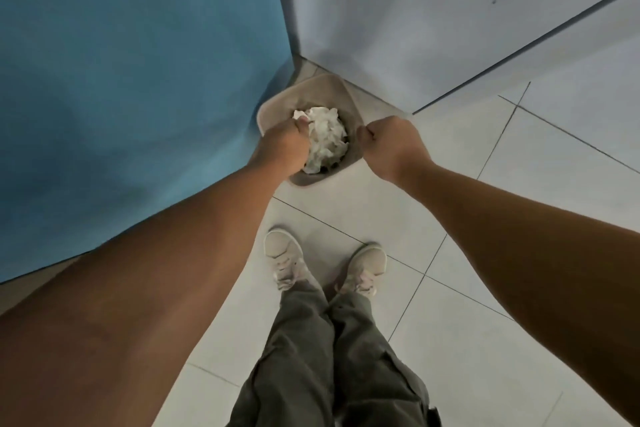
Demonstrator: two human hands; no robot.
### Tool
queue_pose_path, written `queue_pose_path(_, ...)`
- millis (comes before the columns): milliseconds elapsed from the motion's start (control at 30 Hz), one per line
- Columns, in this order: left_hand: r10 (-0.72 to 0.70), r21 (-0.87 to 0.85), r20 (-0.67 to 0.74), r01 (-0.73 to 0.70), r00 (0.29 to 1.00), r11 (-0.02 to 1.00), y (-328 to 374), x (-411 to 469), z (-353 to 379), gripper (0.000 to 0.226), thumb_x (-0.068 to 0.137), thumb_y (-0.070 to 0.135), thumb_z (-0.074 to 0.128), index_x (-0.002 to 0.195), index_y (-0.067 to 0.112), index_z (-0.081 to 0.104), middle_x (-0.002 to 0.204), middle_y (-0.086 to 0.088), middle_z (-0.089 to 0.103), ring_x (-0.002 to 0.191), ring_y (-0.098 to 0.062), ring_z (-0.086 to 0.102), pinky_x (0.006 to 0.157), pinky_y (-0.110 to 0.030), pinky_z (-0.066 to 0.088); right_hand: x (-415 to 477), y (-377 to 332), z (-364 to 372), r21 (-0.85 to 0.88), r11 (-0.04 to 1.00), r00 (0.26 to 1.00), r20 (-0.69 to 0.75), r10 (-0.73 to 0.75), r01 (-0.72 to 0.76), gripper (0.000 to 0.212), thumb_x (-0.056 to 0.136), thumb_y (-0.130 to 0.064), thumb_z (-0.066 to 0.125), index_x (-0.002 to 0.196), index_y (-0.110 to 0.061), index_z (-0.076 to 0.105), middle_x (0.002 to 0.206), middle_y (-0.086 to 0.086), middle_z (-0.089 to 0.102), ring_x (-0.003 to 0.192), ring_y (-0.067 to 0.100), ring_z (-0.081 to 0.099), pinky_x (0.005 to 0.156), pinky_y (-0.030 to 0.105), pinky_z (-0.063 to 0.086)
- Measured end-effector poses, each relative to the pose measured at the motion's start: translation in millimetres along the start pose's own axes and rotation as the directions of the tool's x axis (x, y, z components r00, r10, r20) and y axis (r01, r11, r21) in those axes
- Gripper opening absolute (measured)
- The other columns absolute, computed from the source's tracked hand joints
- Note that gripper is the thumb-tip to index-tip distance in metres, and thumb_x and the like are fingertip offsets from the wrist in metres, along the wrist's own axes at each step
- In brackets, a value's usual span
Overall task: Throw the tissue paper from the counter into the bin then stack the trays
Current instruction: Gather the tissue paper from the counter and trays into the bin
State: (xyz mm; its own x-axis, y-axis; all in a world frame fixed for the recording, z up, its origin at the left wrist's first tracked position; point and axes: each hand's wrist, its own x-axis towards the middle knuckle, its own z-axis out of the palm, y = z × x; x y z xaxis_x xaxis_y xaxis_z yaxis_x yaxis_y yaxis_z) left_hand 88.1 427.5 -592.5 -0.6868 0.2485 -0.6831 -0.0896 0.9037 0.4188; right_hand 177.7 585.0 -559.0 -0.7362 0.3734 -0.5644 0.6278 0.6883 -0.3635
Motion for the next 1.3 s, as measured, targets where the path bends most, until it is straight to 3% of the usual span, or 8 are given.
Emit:
queue_pose_path(133, -0.038, -0.197, 0.090, 0.055, 0.995, 0.979, 1, 35, 15, 0.051, 0.104, 0.047, 0.027, 0.133, 0.013, 0.051, 0.115, -0.008, 0.059, 0.105, -0.025, 0.056, 0.087, -0.030, 0.038, 19, 14, 26, -0.019, 1.000, 1.000, -0.022, 0.004, -0.005, 0.052, 0.099, -0.047, 0.035, 0.060, -0.015, 0.040, 0.072, 0.013, 0.053, 0.082, 0.038, 0.058, 0.070, 0.035, 0.045)
queue_pose_path(267, -0.026, -0.353, -0.062, 0.002, 0.998, 0.936, -7, 33, 8, 0.040, 0.107, 0.034, 0.030, 0.135, 0.016, 0.052, 0.120, -0.004, 0.055, 0.111, -0.020, 0.052, 0.098, -0.026, 0.037, 26, 14, 40, 0.045, 0.998, 0.999, -0.006, 0.051, -0.051, 0.053, 0.101, -0.049, 0.027, 0.068, -0.014, 0.049, 0.083, 0.019, 0.063, 0.087, 0.039, 0.058, 0.076, 0.040, 0.047)
queue_pose_path(367, -0.038, -0.294, -0.094, 0.009, 0.995, 0.956, -19, 19, 0, 0.042, 0.106, 0.039, 0.029, 0.136, 0.019, 0.051, 0.134, -0.008, 0.056, 0.121, -0.023, 0.050, 0.087, -0.022, 0.030, 29, 9, 44, 0.111, 0.991, 0.998, -0.009, 0.069, -0.067, 0.047, 0.104, -0.039, 0.025, 0.097, -0.008, 0.060, 0.100, 0.019, 0.066, 0.095, 0.039, 0.058, 0.078, 0.038, 0.043)
queue_pose_path(533, -0.031, -0.257, -0.120, -0.001, 0.992, 0.966, -44, 6, -5, 0.034, 0.103, 0.042, 0.034, 0.116, 0.022, 0.059, 0.114, -0.001, 0.061, 0.111, -0.022, 0.055, 0.082, -0.024, 0.033, 44, -22, 45, 0.368, 0.925, 0.995, 0.073, 0.074, -0.096, 0.034, 0.104, -0.028, 0.032, 0.125, -0.008, 0.049, 0.121, 0.015, 0.059, 0.108, 0.030, 0.054, 0.085, 0.030, 0.039)
queue_pose_path(667, -0.031, -0.254, -0.128, -0.003, 0.991, 0.967, -46, -8, -9, 0.034, 0.105, 0.038, 0.033, 0.117, 0.019, 0.058, 0.110, -0.001, 0.060, 0.106, -0.020, 0.054, 0.082, -0.023, 0.032, 64, -36, 58, 0.388, 0.909, 0.981, 0.175, 0.088, -0.151, 0.039, 0.098, -0.036, 0.035, 0.132, -0.020, 0.045, 0.131, 0.017, 0.051, 0.117, 0.036, 0.052, 0.101, 0.047, 0.044)
queue_pose_path(767, -0.027, -0.256, -0.144, -0.011, 0.989, 0.967, -38, -20, -20, 0.035, 0.106, 0.032, 0.034, 0.127, 0.016, 0.056, 0.122, -0.003, 0.060, 0.113, -0.018, 0.052, 0.084, -0.020, 0.031, 60, -34, 59, 0.311, 0.932, 0.966, 0.232, 0.114, -0.185, 0.048, 0.098, -0.031, 0.034, 0.145, -0.025, 0.031, 0.141, 0.017, 0.045, 0.124, 0.037, 0.048, 0.103, 0.043, 0.041)
queue_pose_path(1067, 0.167, -0.094, -0.213, -0.190, 0.963, 0.977, 23, -84, -81, 0.026, 0.101, 0.028, 0.043, 0.113, 0.020, 0.064, 0.114, -0.003, 0.065, 0.106, -0.023, 0.058, 0.084, -0.027, 0.042, -29, -46, -35, 0.235, 0.969, 0.985, 0.165, 0.040, -0.078, 0.049, 0.101, -0.042, 0.033, 0.145, -0.021, 0.039, 0.141, 0.016, 0.049, 0.126, 0.035, 0.048, 0.103, 0.038, 0.040)
queue_pose_path(1300, 0.411, 0.154, -0.397, -0.382, 0.821, 0.911, 99, -200, -154, 0.027, 0.096, 0.025, 0.052, 0.118, 0.016, 0.065, 0.116, -0.004, 0.067, 0.112, -0.027, 0.055, 0.091, -0.043, 0.050, -129, -85, -163, 0.064, 0.977, 0.979, -0.028, -0.202, 0.204, 0.050, 0.097, -0.036, 0.044, 0.145, -0.022, 0.038, 0.149, 0.010, 0.039, 0.137, 0.031, 0.034, 0.112, 0.044, 0.033)
